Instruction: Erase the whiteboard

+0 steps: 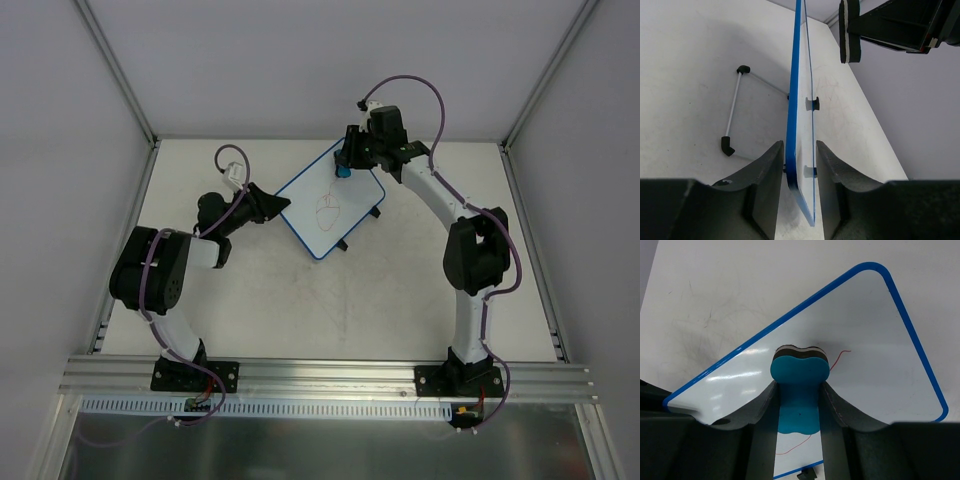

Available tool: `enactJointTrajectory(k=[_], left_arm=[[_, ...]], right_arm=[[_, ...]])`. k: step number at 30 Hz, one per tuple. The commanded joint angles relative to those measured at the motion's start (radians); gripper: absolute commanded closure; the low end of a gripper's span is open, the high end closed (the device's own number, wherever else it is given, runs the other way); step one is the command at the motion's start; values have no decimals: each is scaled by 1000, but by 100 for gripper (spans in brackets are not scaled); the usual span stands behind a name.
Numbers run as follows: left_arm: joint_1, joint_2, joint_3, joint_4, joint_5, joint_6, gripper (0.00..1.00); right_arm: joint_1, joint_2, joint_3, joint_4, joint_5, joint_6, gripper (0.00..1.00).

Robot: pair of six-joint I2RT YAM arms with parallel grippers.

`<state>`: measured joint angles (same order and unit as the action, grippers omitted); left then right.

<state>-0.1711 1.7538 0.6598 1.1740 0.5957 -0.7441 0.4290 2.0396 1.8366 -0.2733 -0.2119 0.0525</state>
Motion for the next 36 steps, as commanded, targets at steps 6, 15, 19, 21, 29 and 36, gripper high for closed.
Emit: enactJointTrajectory(k=[6, 15, 19, 21, 29, 36], left_arm=[[-10, 16, 46, 64, 32, 34, 82], [-10, 41, 54, 92, 36, 31, 100], [-10, 49, 49, 105, 41, 25, 100], [-10, 50, 46, 119, 44, 26, 100], [-10, 62, 63, 78, 47, 28, 100], [-8, 70, 72, 32, 32, 28, 100]], right_arm=[[4, 19, 72, 22, 20, 20, 100], [4, 54, 105, 20, 28, 47, 100], [2, 73, 133, -20, 58, 64, 100], [2, 83, 141, -32, 58, 73, 100], [10, 106, 144, -32, 43, 107, 100], [24, 134, 156, -23, 57, 95, 100]])
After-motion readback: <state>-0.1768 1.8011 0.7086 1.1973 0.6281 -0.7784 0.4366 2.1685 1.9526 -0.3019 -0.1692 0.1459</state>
